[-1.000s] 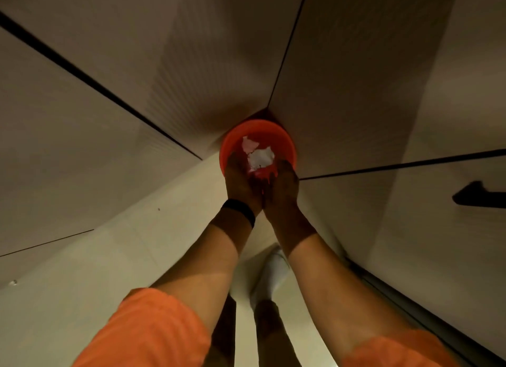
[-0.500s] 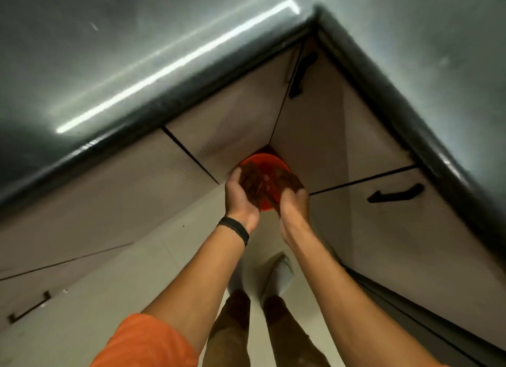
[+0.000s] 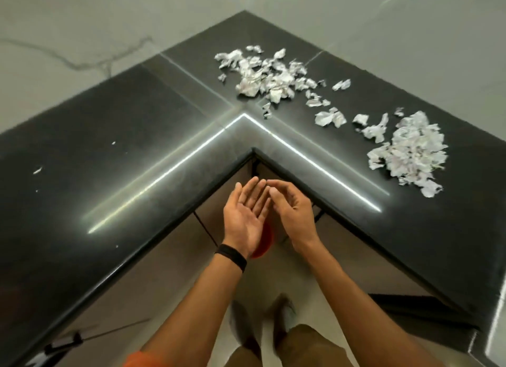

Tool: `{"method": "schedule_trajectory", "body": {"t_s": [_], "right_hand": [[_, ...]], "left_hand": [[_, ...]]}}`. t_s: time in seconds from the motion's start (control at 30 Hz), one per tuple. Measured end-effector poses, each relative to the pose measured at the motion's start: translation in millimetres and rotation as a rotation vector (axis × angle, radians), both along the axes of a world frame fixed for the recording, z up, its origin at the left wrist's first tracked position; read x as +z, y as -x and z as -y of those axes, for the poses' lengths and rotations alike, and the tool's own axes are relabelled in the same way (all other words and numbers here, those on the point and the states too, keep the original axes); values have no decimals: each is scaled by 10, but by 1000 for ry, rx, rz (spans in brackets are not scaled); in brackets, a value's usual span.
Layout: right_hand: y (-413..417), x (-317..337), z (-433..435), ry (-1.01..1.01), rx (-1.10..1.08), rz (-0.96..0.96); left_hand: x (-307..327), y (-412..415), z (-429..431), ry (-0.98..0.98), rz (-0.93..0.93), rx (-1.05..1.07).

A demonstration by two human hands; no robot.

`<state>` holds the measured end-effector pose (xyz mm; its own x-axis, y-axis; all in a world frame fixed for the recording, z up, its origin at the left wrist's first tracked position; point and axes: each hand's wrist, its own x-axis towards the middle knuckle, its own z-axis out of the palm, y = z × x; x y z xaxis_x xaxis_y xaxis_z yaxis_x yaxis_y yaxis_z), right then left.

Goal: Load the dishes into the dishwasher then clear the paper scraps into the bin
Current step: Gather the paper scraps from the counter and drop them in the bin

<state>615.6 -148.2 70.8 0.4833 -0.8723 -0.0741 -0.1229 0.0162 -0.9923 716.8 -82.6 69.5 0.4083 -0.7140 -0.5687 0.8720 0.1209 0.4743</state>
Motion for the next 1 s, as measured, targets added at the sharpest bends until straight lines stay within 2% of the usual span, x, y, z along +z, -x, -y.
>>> {"method": "schedule_trajectory", "body": {"t_s": [0.23,0.6,0.77,1.0], "right_hand": [[364,305,216,64,-135,-19],[1077,263,1080,104,-234,-66],[1485,136,1789,135,-237,-250],[1852,-121,2396,234,-249,-668]], "left_hand": [[238,268,380,39,-24,-147],[200,814,1362,25,-33,-307],[161,1052,1950,0,-31,-306],[118,1198,2377,-32,-53,-295]]}}
